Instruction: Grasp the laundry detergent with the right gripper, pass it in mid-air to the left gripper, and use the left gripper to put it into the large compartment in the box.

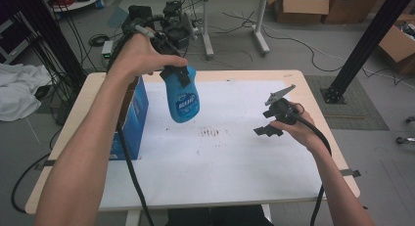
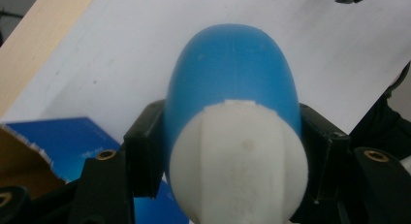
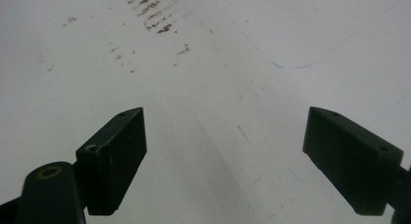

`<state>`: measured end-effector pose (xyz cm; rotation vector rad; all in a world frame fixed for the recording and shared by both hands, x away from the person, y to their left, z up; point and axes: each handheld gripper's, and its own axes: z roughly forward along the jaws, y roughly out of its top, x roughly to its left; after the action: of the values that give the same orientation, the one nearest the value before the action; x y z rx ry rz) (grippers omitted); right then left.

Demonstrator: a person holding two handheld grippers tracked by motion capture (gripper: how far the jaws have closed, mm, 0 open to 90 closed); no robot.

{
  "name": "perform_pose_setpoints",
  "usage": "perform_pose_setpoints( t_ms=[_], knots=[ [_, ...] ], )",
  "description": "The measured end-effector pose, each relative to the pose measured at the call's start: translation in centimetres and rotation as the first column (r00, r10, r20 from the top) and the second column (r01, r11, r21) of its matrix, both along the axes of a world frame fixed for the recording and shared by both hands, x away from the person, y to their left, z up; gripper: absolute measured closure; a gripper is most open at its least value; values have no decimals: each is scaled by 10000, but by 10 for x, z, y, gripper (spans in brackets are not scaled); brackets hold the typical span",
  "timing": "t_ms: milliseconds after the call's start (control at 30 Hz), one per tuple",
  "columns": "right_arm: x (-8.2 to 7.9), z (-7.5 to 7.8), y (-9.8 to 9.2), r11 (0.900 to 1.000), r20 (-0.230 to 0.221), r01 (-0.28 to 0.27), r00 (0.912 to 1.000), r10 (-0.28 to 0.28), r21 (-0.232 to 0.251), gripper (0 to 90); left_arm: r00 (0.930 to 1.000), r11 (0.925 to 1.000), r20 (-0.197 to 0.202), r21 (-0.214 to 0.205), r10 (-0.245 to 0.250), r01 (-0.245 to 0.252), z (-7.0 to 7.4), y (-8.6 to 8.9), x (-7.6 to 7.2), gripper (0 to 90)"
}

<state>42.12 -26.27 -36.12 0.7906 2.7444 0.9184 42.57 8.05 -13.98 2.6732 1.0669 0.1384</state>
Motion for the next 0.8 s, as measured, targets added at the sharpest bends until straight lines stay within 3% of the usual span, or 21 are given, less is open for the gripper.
perform_pose_setpoints(
  t_ms=[33, 67, 100, 133, 167, 200, 233, 267, 300, 400, 433, 467, 500, 633, 733, 767, 800],
  knots=[
    [2, 0, -1, 9999, 5, 66, 10000, -65, -159, 158, 9990, 9990, -28, 7, 450, -450, 8, 7, 1, 382],
    [3, -1, -2, 9997, 22, 107, 9999, -107, -230, 158, 9990, 9990, -28, 7, 450, -450, 8, 7, 1, 383],
    [3, -1, -2, 9995, 28, 140, 9999, -139, -268, 158, 9952, 9952, -11, 25, 978, -978, 16, 13, 1, 382],
    [3, -1, -2, 9995, 28, 140, 9999, -139, -268, 158, 9952, 9952, -11, 25, 978, -978, 16, 13, 1, 383],
    [4, -1, -2, 9995, 49, 164, 9999, -162, -273, 158, 9865, 9867, 182, 75, 1625, -1626, 23, 19, 0, 383],
    [4, -1, -2, 9995, 49, 164, 9999, -162, -273, 158, 9865, 9867, 182, 75, 1625, -1626, 23, 19, 0, 383],
    [4, -1, -1, 9995, 47, 140, 9999, -138, -277, 158, 9781, 9777, 218, 311, 2071, -2077, 31, 27, 0, 383],
    [4, 0, 0, 9995, 52, 143, 9999, -141, -278, 158, 9701, 9699, 250, 276, 2413, -2420, 35, 33, 1, 383],
    [4, 0, 0, 9995, 43, 130, 9999, -129, -299, 158, 9701, 9699, 250, 276, 2413, -2420, 35, 33, 1, 383],
    [5, 0, 1, 9994, 67, 118, 9999, -116, -336, 159, 9452, 9449, 284, 297, 3252, -3260, 43, 47, 1, 383],
    [5, 1, 2, 9993, 104, 113, 9999, -109, -364, 159, 9313, 9310, 346, 317, 3627, -3638, 47, 57, 0, 383],
    [5, 1, 2, 9993, 104, 113, 9999, -109, -364, 159, 9313, 9310, 346, 317, 3627, -3638, 47, 57, 0, 383],
    [5, 1, 3, 9993, 118, 89, 9999, -85, -376, 159, 9156, 9153, 387, 316, 4002, -4014, 49, 67, -2, 382],
    [5, 0, 4, 9991, 87, 55, 9999, -52, -425, 160, 8800, 8801, 476, 264, 4725, -4740, 50, 87, -5, 383],
    [5, -1, 4, 9989, 69, 46, 10000, -43, -457, 160, 8594, 8589, 637, 435, 5074, -5103, 52, 100, -8, 383],
    [5, -1, 4, 9990, 59, 59, 10000, -56, -438, 161, 8488, 8485, 706, 430, 5240, -5275, 52, 104, -9, 383],
    [5, -1, 4, 9990, 59, 59, 10000, -56, -438, 161, 8488, 8485, 706, 430, 5240, -5275, 52, 104, -9, 383]
  ],
)
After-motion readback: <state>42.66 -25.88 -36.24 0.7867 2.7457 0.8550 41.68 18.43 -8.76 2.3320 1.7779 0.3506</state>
